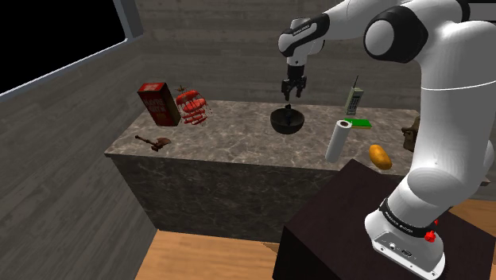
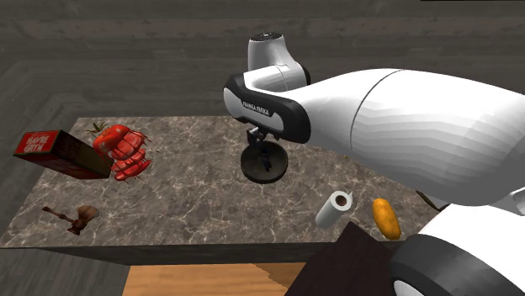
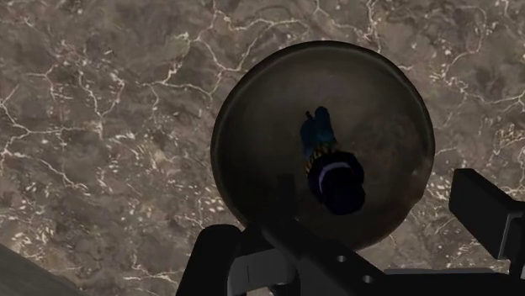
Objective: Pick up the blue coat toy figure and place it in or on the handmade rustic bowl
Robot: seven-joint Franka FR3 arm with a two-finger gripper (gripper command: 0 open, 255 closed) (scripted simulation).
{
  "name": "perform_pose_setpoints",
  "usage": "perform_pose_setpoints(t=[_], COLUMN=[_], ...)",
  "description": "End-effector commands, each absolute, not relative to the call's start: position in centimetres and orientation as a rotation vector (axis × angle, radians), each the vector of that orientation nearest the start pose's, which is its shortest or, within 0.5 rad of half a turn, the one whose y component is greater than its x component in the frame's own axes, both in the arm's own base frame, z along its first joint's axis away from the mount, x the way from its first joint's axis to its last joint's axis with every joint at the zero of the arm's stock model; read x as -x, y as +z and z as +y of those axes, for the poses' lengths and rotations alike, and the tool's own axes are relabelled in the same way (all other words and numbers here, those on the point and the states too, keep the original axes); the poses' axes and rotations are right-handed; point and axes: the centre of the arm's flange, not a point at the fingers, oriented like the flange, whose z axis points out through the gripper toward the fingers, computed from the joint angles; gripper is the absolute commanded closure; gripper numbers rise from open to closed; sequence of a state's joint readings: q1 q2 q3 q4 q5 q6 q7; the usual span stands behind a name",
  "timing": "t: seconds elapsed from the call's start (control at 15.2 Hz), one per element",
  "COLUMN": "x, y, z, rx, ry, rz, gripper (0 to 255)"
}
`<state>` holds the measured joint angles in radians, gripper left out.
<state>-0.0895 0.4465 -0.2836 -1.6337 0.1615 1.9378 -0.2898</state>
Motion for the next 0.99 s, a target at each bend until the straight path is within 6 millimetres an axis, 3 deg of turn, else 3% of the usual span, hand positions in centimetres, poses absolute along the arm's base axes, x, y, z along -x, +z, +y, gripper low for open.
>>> perform_pose_setpoints(t=[0.0,0.2,0.46,0.92], x=[-62.4,-62.4,-62.9,-62.9], y=[35.8,35.8,40.8,40.8], z=[-21.0,-21.0,-21.4,-21.4], rx=[3.068,3.068,3.068,3.068], ry=[0.166,0.166,0.166,0.166], rz=[0.202,0.202,0.202,0.202], gripper=[0,0,0,0])
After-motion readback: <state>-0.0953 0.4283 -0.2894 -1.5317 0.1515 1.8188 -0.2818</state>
